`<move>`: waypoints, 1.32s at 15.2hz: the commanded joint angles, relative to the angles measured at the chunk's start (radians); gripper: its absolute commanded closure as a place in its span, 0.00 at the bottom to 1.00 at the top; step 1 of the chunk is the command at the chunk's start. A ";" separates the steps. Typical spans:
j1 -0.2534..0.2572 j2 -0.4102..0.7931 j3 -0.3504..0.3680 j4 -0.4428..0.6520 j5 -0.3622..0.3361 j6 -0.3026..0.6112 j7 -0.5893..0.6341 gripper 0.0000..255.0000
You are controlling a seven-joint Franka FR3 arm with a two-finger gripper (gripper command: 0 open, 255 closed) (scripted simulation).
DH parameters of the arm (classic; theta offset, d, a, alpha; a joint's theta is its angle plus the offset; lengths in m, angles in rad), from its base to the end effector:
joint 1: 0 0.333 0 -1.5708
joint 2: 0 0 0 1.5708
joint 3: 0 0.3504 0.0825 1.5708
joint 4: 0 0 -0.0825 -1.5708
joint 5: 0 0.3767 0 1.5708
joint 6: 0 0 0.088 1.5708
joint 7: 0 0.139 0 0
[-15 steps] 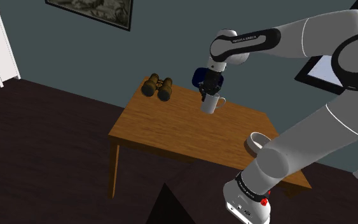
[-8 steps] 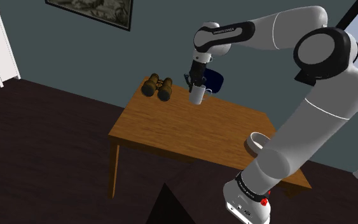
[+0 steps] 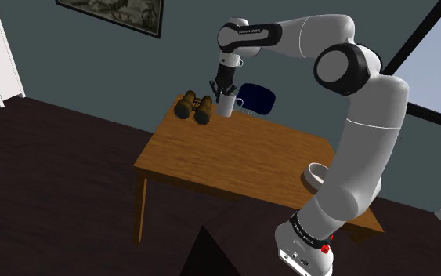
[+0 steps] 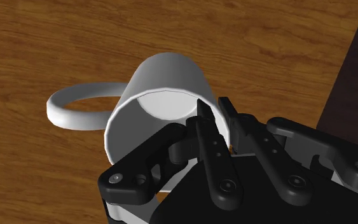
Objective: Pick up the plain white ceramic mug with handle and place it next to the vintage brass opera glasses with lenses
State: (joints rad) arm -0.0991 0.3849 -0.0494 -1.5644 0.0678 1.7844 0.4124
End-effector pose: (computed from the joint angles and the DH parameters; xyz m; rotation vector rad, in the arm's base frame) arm 0.6471 -0.0849 0.4131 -2.9773 0.8863 0.2630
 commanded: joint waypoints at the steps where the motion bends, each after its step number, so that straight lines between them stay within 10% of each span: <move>1: 0.006 0.084 0.005 0.127 0.003 -0.042 0.014 1.00; 5: 0.011 0.294 0.014 0.466 0.008 -0.170 0.039 1.00; 20: 0.014 0.326 0.014 0.317 0.010 0.010 0.029 1.00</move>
State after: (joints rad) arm -0.0856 0.7130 -0.0350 -1.2282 0.0780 1.7773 0.4428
